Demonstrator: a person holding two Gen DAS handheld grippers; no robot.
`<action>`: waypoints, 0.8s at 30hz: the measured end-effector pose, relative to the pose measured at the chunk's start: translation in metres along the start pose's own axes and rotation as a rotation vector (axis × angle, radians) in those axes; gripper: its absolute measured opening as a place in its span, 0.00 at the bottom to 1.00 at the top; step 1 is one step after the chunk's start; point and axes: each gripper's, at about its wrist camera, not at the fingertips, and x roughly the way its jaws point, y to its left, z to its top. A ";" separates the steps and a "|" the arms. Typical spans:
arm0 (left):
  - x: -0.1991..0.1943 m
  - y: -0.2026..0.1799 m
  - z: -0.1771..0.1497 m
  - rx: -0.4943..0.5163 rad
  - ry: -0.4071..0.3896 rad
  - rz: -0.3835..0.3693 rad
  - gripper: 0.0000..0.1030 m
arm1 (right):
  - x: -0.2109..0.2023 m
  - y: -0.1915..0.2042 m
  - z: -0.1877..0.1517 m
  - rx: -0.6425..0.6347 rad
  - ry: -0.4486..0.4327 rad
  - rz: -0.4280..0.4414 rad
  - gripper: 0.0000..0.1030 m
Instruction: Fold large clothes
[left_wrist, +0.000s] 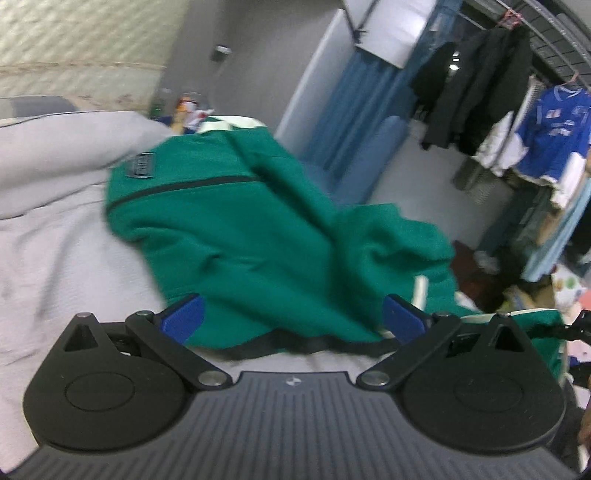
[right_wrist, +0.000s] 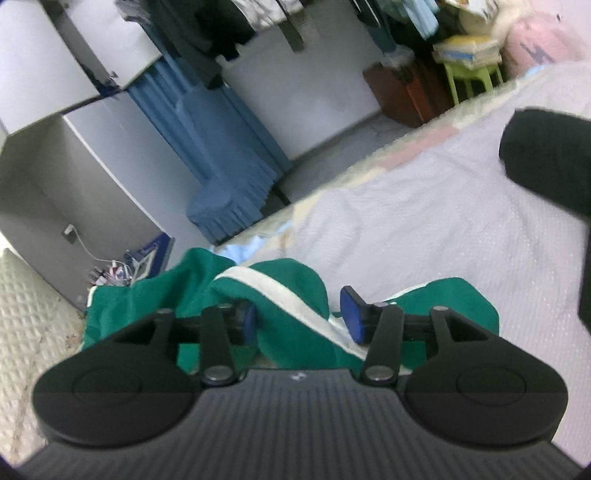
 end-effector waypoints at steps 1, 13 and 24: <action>0.006 -0.006 0.003 -0.002 -0.001 -0.018 1.00 | -0.003 0.003 0.000 -0.016 -0.051 0.003 0.72; 0.155 -0.059 0.027 -0.090 0.083 -0.219 0.92 | 0.068 0.010 -0.010 -0.074 -0.036 0.204 0.86; 0.258 -0.070 0.062 -0.121 0.170 -0.176 0.26 | 0.121 0.014 -0.033 -0.126 -0.048 0.193 0.86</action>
